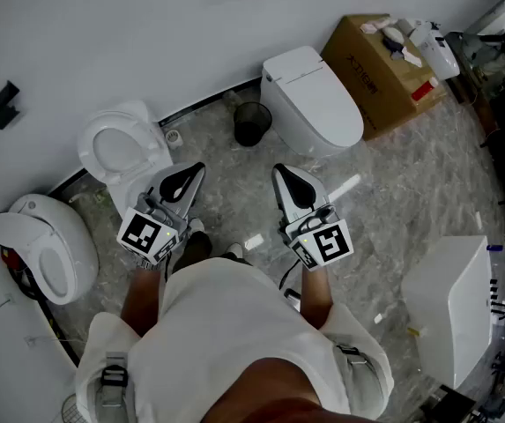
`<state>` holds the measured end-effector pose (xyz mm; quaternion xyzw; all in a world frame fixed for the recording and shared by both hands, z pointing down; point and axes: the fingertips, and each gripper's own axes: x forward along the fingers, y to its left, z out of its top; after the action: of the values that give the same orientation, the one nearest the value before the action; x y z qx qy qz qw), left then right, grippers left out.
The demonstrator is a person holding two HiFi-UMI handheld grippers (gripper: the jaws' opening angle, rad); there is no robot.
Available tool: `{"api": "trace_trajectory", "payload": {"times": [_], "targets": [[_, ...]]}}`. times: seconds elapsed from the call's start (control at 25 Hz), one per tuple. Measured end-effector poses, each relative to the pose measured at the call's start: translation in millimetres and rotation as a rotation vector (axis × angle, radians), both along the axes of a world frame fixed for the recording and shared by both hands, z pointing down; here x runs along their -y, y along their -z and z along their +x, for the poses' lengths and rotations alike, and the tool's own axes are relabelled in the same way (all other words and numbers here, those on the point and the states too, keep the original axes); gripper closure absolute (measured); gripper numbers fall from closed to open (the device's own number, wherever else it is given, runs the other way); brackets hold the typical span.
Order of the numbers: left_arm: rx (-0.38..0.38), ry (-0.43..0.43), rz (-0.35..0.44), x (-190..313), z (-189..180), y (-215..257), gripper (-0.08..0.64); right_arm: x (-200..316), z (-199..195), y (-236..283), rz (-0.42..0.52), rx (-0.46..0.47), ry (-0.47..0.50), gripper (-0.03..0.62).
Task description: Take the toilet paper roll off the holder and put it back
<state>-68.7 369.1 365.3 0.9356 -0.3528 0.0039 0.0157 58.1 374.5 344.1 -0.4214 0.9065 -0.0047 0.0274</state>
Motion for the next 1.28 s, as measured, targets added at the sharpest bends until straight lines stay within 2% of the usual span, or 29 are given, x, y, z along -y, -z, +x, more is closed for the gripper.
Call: {"api": "trace_trajectory", "payload": {"times": [0.36, 0.52, 0.68, 1.16, 1.28], "targets": [[-0.029, 0.001, 0.004, 2.0, -1.7, 1.5, 0.561, 1.7, -8.4, -2.1, 0.002, -0.008, 0.03, 0.578], [-0.032, -0.011, 0.003, 8.6, -14.3, -3.3, 0.561, 7.1, -20.6, -3.1, 0.0, 0.045, 0.035, 0.576], [-0.036, 0.049, -0.002, 15.8, -35.9, -9.6, 0.561, 19.8, -38.2, -11.6, -0.016, 0.055, 0.083, 0.554], [-0.022, 0.034, 0.007, -9.8, 25.3, 11.5, 0.561, -10.3, 27.9, 9.3, -0.018, 0.067, 0.06, 0.546], [-0.021, 0.026, 0.018, -0.9, 18.6, 8.1, 0.561, -1.2, 26.5, 2.5, -0.016, 0.075, 0.031, 0.546]]}}
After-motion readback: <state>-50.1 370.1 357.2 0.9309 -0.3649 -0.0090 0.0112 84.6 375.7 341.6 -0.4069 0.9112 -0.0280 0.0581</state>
